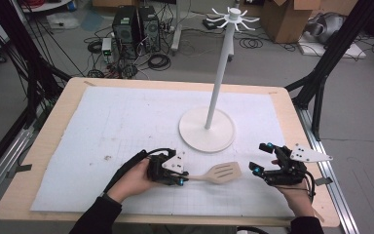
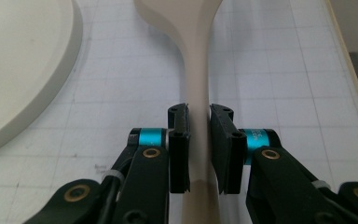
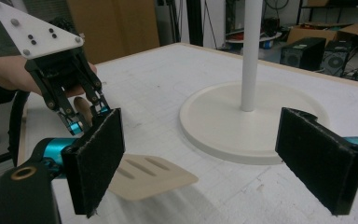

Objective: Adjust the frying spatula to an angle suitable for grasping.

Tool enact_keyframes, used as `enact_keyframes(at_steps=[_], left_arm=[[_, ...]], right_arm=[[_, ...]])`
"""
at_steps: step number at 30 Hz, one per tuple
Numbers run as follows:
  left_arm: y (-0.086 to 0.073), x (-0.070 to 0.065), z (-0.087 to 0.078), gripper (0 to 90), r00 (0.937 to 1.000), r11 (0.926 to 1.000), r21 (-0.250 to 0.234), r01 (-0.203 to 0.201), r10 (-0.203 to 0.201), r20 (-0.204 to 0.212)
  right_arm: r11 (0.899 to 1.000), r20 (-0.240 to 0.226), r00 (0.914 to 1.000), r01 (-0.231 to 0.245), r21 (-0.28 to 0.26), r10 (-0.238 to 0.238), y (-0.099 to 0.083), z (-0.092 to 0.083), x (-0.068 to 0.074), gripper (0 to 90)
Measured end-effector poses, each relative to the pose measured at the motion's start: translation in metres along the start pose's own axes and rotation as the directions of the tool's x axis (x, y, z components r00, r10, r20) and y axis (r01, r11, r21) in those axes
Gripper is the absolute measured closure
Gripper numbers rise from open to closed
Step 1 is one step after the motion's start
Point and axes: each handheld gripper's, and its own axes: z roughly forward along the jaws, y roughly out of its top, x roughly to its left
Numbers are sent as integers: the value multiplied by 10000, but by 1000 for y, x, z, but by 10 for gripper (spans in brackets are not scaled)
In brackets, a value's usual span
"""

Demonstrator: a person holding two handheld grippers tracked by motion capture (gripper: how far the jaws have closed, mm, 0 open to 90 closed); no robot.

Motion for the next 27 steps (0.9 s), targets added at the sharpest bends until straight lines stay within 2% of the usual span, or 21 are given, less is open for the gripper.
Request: enact_keyframes(at_steps=[2,4,13,18,27], left_arm=[[1,0,3,773,10000,10000,-17,-46,46,-36],[2,1,9,773,9995,9995,111,-280,281,-107],[2,2,18,772,9981,9979,276,-586,591,-176],[1,3,19,769,9986,9986,163,-512,514,-132],[4,2,22,769,9984,9988,68,-479,481,-302]], right_arm=[[10000,4,10000,-2,1,2,0,0,0,146],[10000,6,10000,22,-3,-22,0,0,-1,145],[10000,14,10000,46,48,-46,0,1,-1,145],[9999,19,10000,-41,91,41,-1,1,0,146],[10000,-3,10000,34,77,-34,-1,1,-1,146]])
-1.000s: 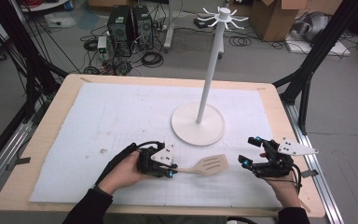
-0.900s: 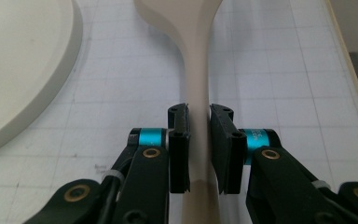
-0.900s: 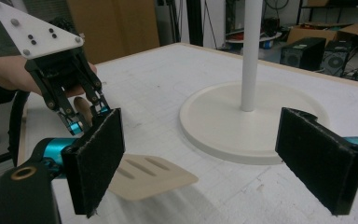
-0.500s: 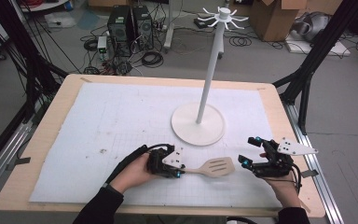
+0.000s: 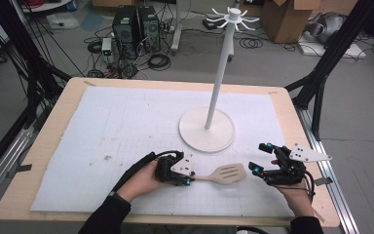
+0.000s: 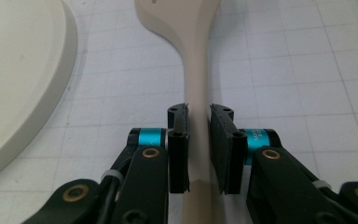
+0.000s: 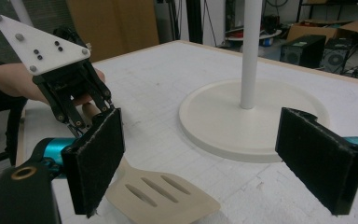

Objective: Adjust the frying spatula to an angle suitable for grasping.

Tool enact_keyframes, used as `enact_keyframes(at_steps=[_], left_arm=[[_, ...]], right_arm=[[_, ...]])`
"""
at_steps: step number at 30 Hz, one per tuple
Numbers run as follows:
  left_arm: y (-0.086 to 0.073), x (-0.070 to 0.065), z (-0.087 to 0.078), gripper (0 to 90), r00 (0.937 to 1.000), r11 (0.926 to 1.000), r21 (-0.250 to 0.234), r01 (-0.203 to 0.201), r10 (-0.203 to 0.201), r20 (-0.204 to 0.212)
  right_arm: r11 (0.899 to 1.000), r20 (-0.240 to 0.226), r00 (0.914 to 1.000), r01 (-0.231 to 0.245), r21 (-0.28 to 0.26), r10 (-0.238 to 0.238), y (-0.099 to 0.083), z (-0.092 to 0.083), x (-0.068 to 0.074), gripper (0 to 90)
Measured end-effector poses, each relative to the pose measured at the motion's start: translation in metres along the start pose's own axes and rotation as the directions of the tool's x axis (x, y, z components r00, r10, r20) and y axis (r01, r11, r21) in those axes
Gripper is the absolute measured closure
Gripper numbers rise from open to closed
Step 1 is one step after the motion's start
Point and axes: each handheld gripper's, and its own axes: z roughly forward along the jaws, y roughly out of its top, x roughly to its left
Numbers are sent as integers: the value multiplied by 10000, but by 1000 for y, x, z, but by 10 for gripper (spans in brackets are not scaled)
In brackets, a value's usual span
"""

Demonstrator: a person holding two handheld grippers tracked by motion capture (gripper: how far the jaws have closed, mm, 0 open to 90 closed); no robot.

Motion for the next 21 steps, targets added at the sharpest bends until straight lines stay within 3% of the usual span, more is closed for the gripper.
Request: enact_keyframes(at_steps=[6,7,10,11,12,15,17,18,19,21], left_arm=[[1,0,1,763,10000,9999,-92,89,-89,1],[1,1,0,660,9996,9993,-268,256,-259,-110],[3,2,-9,586,9975,9942,-863,647,-670,-236],[4,3,-18,470,9899,9850,-1082,1347,-1386,-297],[4,3,-18,446,9899,9850,-1082,1347,-1386,-297],[-1,4,-37,402,9727,9593,-1726,2237,-2310,-235],[-9,4,-52,366,9629,9356,-2372,2617,-2697,-16],[-19,3,-68,322,9500,9038,-3025,3028,-3114,204],[-19,3,-68,302,9500,9038,-3025,3028,-3114,204],[-32,2,-83,262,9414,8802,-3491,3215,-3369,175]], right_arm=[[10000,9,10000,-39,25,39,0,0,0,145],[10000,9,10000,-67,22,67,0,-1,0,146],[10000,35,10000,-1,-28,1,0,-1,-1,146],[10000,32,10000,-68,-15,68,0,-1,-1,146],[10000,32,10000,-68,-15,68,0,-1,-1,146],[10000,36,10000,-77,-60,77,0,-2,-1,146],[10000,48,10000,-43,-58,43,0,-2,-1,145],[10000,45,10000,-75,-6,76,0,-3,0,146],[10000,57,10000,-80,-12,80,1,-2,0,145],[10000,52,9999,-86,6,86,1,-2,1,145]])
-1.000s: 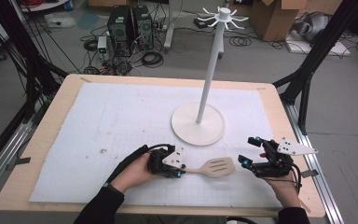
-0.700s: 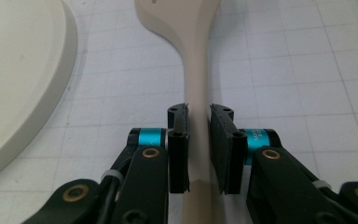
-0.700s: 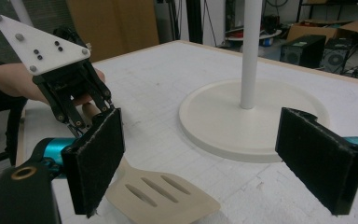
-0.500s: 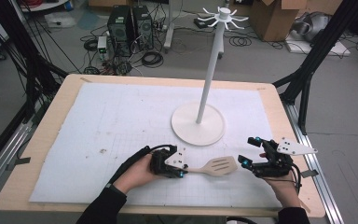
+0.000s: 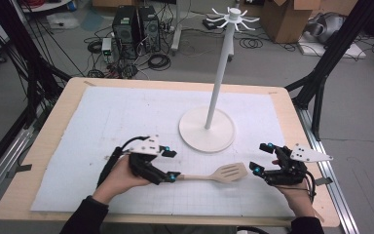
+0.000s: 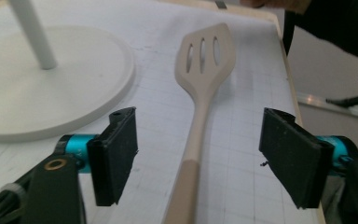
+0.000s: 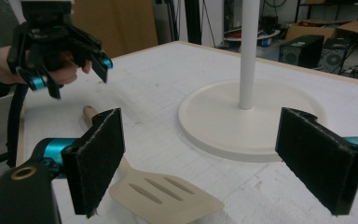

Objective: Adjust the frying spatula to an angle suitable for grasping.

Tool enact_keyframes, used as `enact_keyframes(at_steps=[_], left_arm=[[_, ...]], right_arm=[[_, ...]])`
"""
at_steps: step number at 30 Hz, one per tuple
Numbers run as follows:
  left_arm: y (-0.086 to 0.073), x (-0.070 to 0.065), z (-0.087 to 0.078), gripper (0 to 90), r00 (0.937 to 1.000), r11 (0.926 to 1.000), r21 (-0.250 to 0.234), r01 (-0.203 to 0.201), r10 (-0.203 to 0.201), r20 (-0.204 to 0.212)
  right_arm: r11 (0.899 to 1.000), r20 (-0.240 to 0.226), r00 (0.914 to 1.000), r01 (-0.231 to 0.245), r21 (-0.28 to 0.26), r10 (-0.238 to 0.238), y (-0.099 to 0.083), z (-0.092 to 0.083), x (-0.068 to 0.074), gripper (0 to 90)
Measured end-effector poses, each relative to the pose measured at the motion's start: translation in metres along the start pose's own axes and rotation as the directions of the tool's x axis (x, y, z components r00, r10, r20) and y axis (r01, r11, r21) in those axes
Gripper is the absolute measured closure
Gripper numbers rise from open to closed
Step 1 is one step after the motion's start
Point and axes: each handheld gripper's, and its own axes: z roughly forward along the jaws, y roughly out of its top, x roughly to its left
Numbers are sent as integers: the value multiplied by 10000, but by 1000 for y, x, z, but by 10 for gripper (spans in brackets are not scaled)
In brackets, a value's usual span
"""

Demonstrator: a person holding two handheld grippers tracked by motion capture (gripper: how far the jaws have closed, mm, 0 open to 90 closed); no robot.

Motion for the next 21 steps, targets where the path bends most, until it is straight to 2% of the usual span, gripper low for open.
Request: enact_keyframes(at_steps=[1,2,3,4,5,6,7,8,9,10,11,12,13,14,15,16,17,19,21], left_arm=[[-8,3,-18,255,9995,9991,-325,255,-262,-200],[-13,4,-27,250,9986,9983,-471,342,-360,-375],[-13,4,-27,243,9986,9983,-471,342,-360,-375],[-22,6,-45,237,9956,9964,-716,448,-505,-789],[-22,6,-45,229,9956,9964,-716,448,-505,-789],[-27,6,-53,221,9931,9951,-846,508,-593,-1016],[-37,6,-70,220,9875,9924,-1063,618,-763,-1383],[-37,6,-70,219,9875,9924,-1063,618,-763,-1383],[-41,6,-77,219,9819,9914,-1127,665,-851,-1695],[-46,6,-85,219,9789,9897,-1230,738,-955,-1809],[-54,7,-100,220,9734,9844,-1547,839,-1142,-1988],[-57,8,-106,220,9711,9810,-1689,950,-1286,-2008],[-57,8,-106,218,9711,9810,-1689,950,-1286,-2008],[-62,7,-118,210,9691,9769,-1889,995,-1382,-2044],[-62,7,-118,207,9691,9769,-1889,995,-1382,-2044],[-64,5,-128,207,9703,9750,-2085,771,-1214,-2091],[-64,5,-128,206,9703,9750,-2085,771,-1214,-2091],[-66,4,-137,206,9735,9700,-2364,573,-1068,-2023],[-66,4,-142,202,9730,9661,-2538,471,-1019,-2072]], right_arm=[[10000,5,10000,23,8,-23,0,0,0,145],[10000,-6,10000,21,54,-21,0,1,1,145],[10000,-6,10000,21,54,-21,0,1,1,145],[9999,-22,10000,94,45,-93,0,2,0,144],[9999,-22,10000,94,45,-93,0,2,0,144],[9999,-27,10000,51,106,-51,0,3,0,143],[9999,-42,10000,18,133,-18,0,4,0,140],[9999,-70,10000,-16,161,18,0,4,0,140],[9998,-128,9999,-9,220,12,0,5,0,138],[9998,-128,9999,-9,220,12,0,5,0,138],[9996,-143,9998,153,222,-150,0,6,0,130],[9996,-138,9999,69,269,-66,0,6,1,130],[9996,-138,9999,69,269,-66,0,6,1,130],[9996,-139,9998,117,264,-113,0,6,1,130],[9996,-139,9998,117,264,-113,0,6,1,130],[9993,-192,9996,215,297,-209,0,6,2,128],[9993,-192,9996,215,297,-209,0,6,2,128],[9992,-271,9994,219,344,-210,1,7,3,120],[9989,-289,9992,297,363,-287,1,8,3,120]])
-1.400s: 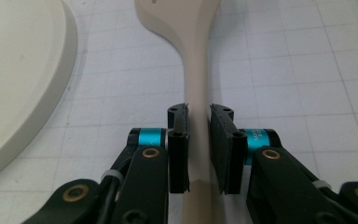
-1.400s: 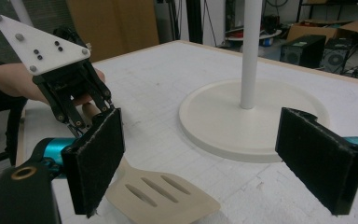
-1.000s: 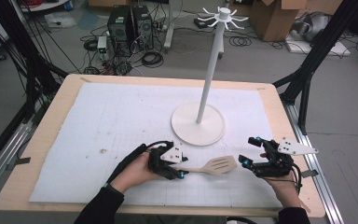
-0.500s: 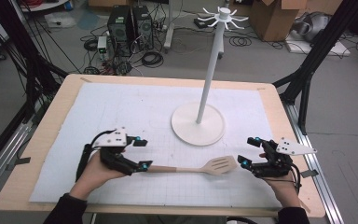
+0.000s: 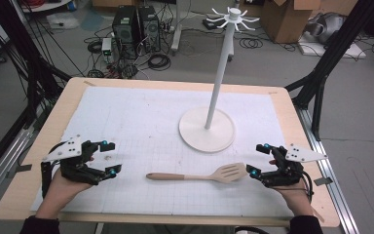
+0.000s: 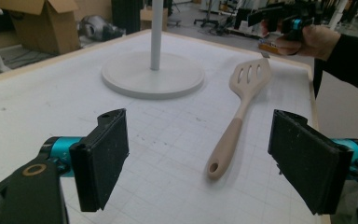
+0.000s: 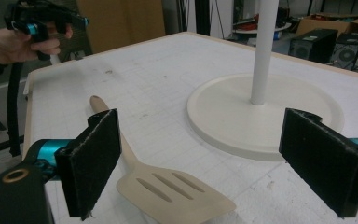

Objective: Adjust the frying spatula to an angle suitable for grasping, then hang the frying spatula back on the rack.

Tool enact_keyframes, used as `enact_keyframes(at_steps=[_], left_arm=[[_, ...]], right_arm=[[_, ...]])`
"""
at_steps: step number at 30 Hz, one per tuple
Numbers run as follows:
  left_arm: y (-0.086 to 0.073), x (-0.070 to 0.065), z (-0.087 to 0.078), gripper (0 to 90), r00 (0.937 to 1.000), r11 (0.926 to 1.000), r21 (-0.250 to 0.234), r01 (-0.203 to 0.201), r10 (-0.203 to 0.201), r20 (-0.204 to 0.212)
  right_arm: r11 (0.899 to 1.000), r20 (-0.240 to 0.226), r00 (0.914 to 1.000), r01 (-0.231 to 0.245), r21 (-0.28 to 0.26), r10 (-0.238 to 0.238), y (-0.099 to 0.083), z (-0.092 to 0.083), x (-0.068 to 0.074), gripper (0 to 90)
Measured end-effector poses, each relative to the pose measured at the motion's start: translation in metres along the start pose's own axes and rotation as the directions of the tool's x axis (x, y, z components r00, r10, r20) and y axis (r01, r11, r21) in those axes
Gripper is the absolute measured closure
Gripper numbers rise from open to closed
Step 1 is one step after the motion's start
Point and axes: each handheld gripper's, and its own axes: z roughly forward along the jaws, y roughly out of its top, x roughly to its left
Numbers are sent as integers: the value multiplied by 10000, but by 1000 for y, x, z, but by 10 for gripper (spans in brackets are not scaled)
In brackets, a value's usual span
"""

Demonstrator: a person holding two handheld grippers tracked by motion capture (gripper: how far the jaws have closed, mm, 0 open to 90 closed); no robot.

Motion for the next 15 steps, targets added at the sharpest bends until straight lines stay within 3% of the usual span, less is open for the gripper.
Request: enact_keyframes(at_steps=[8,15], left_arm=[[-1,-1,0,203,9997,10000,63,-11,12,-227],[3,-5,-1,202,9997,9997,-21,-236,236,62]], right_arm=[[9998,-153,9999,71,169,-69,-1,2,1,120],[9998,-203,9996,183,85,-182,7,2,4,139]])
